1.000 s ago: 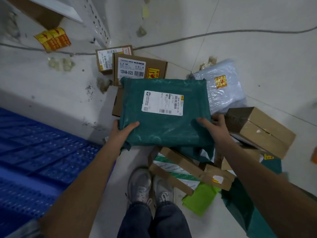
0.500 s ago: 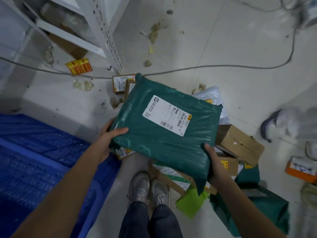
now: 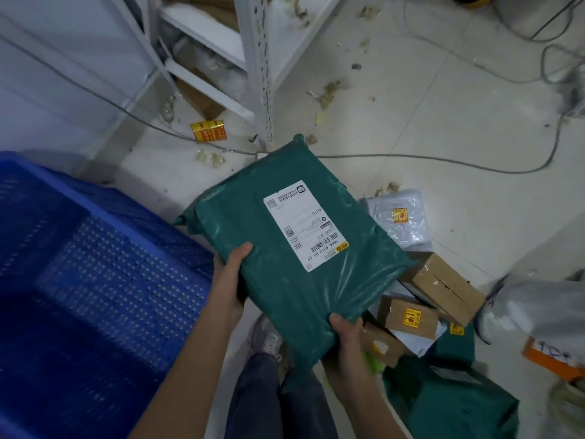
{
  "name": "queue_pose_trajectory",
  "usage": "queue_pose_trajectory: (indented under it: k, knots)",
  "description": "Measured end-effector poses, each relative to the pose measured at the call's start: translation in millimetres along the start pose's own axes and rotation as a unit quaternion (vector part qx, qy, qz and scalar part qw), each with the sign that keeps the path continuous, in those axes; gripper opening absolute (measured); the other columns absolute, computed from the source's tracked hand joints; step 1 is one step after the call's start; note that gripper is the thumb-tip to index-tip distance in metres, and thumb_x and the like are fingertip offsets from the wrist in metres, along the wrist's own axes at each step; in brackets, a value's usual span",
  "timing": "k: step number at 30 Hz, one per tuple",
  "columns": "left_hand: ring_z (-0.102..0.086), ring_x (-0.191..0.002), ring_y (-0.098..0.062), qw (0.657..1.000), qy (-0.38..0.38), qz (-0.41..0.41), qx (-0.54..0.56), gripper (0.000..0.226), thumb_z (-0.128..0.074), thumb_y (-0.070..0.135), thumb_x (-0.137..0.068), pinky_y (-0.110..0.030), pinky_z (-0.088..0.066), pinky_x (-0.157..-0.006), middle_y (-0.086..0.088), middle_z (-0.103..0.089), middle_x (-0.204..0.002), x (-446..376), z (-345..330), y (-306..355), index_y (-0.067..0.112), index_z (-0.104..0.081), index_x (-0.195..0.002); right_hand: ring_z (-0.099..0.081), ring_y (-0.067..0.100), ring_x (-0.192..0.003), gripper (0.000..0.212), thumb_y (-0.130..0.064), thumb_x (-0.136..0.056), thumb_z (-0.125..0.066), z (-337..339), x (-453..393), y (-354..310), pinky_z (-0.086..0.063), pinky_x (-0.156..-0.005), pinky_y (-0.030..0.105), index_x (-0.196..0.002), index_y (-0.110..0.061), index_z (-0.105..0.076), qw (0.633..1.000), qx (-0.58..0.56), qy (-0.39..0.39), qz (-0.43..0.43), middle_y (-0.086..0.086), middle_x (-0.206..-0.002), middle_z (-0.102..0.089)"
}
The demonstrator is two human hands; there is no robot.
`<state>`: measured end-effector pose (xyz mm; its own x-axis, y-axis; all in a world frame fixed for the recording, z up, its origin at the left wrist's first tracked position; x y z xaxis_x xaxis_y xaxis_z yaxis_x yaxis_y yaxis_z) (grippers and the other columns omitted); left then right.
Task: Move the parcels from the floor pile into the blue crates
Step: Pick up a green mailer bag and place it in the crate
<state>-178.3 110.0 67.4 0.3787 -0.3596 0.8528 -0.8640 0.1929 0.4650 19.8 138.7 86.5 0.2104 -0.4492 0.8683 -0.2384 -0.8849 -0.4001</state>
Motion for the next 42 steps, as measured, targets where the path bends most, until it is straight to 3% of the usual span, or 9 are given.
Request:
queue_pose_trajectory:
  k: [5, 8, 12, 17, 19, 24, 28, 33, 42]
  knots:
    - [-0.067, -0.097, -0.016, 0.999, 0.026, -0.019, 0.035, 0.071, -0.069, 0.037, -0.066, -0.023, -0.057, -0.058, -0.002, -0.065, -0.123, 42.5, 32.1, 20.3, 0.022, -0.051, -0.133, -0.053, 0.031, -0.123, 0.132, -0.047, -0.023, -0.094, -3.1, 30.7, 5.7, -0.044, -0.098, 0.058, -0.139, -0.025, -0.034, 0.995, 0.074, -0.061, -0.014, 0.008, -0.134, -0.055]
    - [-0.068, -0.09, -0.015, 0.998, 0.033, -0.032, 0.048, 0.067, -0.065, 0.033, -0.071, -0.021, -0.055, -0.052, -0.004, -0.064, -0.123, 71.8, 58.3, 30.0, 0.02, -0.048, -0.135, -0.053, 0.029, -0.123, 0.129, -0.05, -0.028, -0.093, -20.0, 41.7, 5.0, -0.042, -0.101, 0.057, -0.14, -0.024, -0.034, 0.99, 0.099, -0.095, -0.018, 0.004, -0.135, -0.055]
    - [-0.063, -0.108, -0.02, 0.996, 0.027, -0.075, 0.034, 0.102, -0.078, 0.044, -0.045, -0.023, -0.058, -0.061, -0.004, -0.062, -0.128, 105.8, 103.6, 41.3, 0.02, -0.044, -0.137, -0.053, 0.03, -0.125, 0.121, -0.044, -0.04, -0.092, -41.0, 56.1, 25.7, -0.042, -0.104, 0.051, -0.143, -0.022, -0.033, 0.98, 0.137, -0.14, -0.036, 0.008, -0.138, -0.053]
    - [-0.054, -0.092, -0.02, 0.977, 0.102, -0.174, 0.073, 0.114, -0.08, 0.067, -0.045, -0.035, -0.047, -0.077, -0.005, -0.057, -0.116, 132.7, 210.5, 82.6, 0.017, -0.041, -0.139, -0.051, 0.032, -0.126, 0.118, -0.04, -0.046, -0.091, -58.8, 69.7, 68.7, -0.045, -0.099, 0.048, -0.145, -0.02, -0.03, 0.959, 0.198, -0.181, -0.086, 0.012, -0.14, -0.051]
    - [-0.056, -0.106, -0.021, 0.963, 0.155, -0.202, 0.083, 0.116, -0.078, 0.069, -0.049, -0.04, -0.048, -0.085, -0.005, -0.052, -0.132, 142.6, 272.3, 101.0, 0.018, -0.033, -0.144, -0.057, 0.032, -0.12, 0.115, -0.038, -0.04, -0.093, -67.8, 77.9, 86.2, -0.052, -0.091, 0.045, -0.14, -0.015, -0.04, 0.945, 0.23, -0.207, -0.106, 0.014, -0.134, -0.056]
    - [-0.07, -0.094, -0.015, 0.991, 0.082, -0.109, -0.002, 0.068, -0.08, 0.066, -0.045, -0.029, -0.055, -0.073, 0.004, -0.074, -0.102, 182.9, 368.9, 100.3, 0.032, -0.07, -0.103, -0.069, 0.023, -0.099, 0.115, -0.041, -0.017, -0.094, -95.4, 114.2, 138.1, -0.057, -0.083, 0.036, -0.122, -0.012, -0.056, 0.893, 0.346, -0.26, -0.126, 0.007, -0.112, -0.071]
    - [-0.07, -0.09, -0.017, 0.996, 0.052, -0.061, -0.028, 0.108, -0.087, 0.062, -0.015, -0.029, -0.057, -0.071, -0.002, -0.07, -0.108, 234.5, 455.6, 72.5, 0.022, -0.063, -0.112, -0.073, 0.017, -0.077, 0.108, -0.043, -0.007, -0.09, -123.4, 141.8, 205.4, -0.059, -0.063, 0.029, -0.107, -0.012, -0.062, 0.874, 0.392, -0.256, -0.129, 0.004, -0.09, -0.076]
    - [-0.071, -0.089, -0.019, 0.993, 0.077, -0.072, 0.059, 0.106, -0.09, 0.042, -0.031, -0.033, -0.058, -0.074, -0.007, -0.069, -0.113, 288.0, 570.0, 43.8, 0.018, -0.055, -0.127, -0.07, 0.018, -0.096, 0.12, -0.054, -0.024, -0.088, -183.9, 184.0, 304.7, -0.058, -0.069, 0.029, -0.131, -0.017, -0.05, 0.831, 0.463, -0.287, -0.109, 0.007, -0.118, -0.067]
    - [-0.059, -0.109, -0.033, 0.942, 0.163, -0.17, 0.24, 0.113, -0.091, 0.04, -0.03, -0.044, -0.052, -0.088, -0.017, -0.059, -0.129, 311.1, 682.4, -12.1, 0.014, -0.051, -0.132, -0.063, 0.024, -0.11, 0.065, -0.058, -0.071, -0.065, -247.2, 191.1, 424.8, -0.051, -0.092, 0.044, -0.128, -0.031, -0.054, 0.749, 0.587, -0.306, -0.044, 0.002, -0.124, -0.064]
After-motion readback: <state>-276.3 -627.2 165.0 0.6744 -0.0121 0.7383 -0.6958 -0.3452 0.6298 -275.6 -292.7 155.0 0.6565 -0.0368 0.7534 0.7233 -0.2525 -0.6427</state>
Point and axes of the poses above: each hand's wrist, its own x-axis away from the middle knuckle, its own z-axis out of the back of the hand, y = z × x, the point moved 6 cm from there along -x, towards the middle knuckle
